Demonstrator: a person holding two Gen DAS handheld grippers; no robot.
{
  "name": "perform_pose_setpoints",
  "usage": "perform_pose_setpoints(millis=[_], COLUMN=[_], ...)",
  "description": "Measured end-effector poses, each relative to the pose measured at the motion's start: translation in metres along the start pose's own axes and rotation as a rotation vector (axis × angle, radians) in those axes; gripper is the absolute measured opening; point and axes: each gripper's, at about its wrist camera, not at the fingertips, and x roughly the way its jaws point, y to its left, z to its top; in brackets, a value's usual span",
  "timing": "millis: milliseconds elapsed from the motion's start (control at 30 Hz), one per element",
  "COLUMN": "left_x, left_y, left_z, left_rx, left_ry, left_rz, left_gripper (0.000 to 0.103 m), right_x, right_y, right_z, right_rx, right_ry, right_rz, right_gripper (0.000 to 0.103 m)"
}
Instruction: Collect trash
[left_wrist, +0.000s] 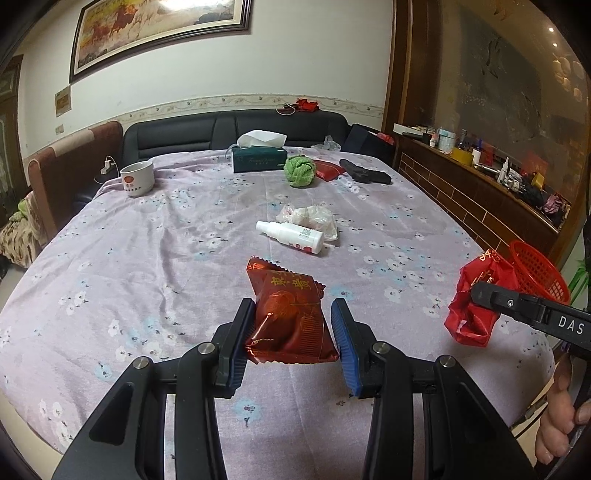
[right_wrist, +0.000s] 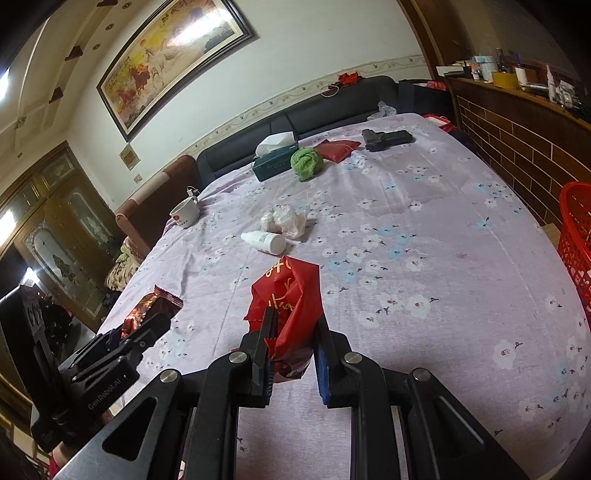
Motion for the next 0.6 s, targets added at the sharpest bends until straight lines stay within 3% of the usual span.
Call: perform_pose_setpoints(millis=[600], left_x=[0.024], left_y=[-0.063], left_z=[0.017], left_rx=[0.088], left_ry=[0.015], left_rz=[-0.097], left_gripper=[0.041], right_x=[-0.019], right_y=[-0.05], right_z=[0.01], right_rx=[0.099], right_ry=[-0.055], right_rz=[-0.049], right_gripper=[0.02])
